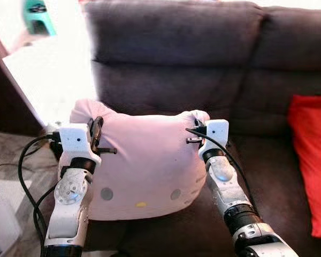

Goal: Move the pillow to the sofa from floor

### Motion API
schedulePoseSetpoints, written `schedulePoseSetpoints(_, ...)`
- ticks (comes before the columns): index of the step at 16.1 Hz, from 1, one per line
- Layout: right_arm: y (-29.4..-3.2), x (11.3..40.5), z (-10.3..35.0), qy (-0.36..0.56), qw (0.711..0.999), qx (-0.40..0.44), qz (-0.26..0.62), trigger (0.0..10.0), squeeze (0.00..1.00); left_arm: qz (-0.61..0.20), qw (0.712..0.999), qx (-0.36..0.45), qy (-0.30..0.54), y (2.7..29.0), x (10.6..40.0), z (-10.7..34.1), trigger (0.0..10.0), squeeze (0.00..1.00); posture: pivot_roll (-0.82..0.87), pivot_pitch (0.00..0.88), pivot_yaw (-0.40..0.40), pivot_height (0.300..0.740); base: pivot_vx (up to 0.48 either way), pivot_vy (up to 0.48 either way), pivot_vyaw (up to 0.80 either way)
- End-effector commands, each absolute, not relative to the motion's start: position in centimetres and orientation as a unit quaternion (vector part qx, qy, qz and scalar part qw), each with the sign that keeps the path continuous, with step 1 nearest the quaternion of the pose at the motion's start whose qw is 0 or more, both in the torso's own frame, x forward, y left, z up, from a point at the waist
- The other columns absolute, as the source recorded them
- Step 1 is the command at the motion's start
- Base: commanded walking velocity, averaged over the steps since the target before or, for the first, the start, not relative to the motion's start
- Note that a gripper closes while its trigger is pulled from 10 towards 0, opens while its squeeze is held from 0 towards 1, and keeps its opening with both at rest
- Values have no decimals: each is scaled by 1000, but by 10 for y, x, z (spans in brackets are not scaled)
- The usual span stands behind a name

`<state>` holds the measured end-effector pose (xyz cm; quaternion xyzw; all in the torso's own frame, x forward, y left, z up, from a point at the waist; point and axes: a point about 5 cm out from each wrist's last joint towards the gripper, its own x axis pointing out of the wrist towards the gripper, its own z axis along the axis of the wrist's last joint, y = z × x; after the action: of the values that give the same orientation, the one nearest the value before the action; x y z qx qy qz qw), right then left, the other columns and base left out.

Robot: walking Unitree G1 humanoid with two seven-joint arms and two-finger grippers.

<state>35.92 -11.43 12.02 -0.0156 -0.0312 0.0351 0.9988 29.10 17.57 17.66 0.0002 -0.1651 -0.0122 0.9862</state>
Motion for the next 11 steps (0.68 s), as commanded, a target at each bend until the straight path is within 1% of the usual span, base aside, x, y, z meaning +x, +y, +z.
schedulePoseSetpoints(1,-111,363,136,-69,997,-15,36,10000,0,-6,982,6,-188,181,289,187,10000,0,171,111,-21,740,0,0,0)
schedulePoseSetpoints(8,-116,370,143,-69,996,-41,27,10000,0,17,982,-21,-189,187,290,186,10000,0,167,107,-27,740,0,0,0)
schedulePoseSetpoints(9,-119,374,145,-63,997,-42,22,10000,0,7,983,-24,-179,184,290,183,10000,0,166,107,-28,740,0,0,0)
schedulePoseSetpoints(11,-121,382,151,-50,997,-65,18,10000,0,-54,986,-33,-156,166,290,178,10000,0,170,110,-31,740,0,0,0)
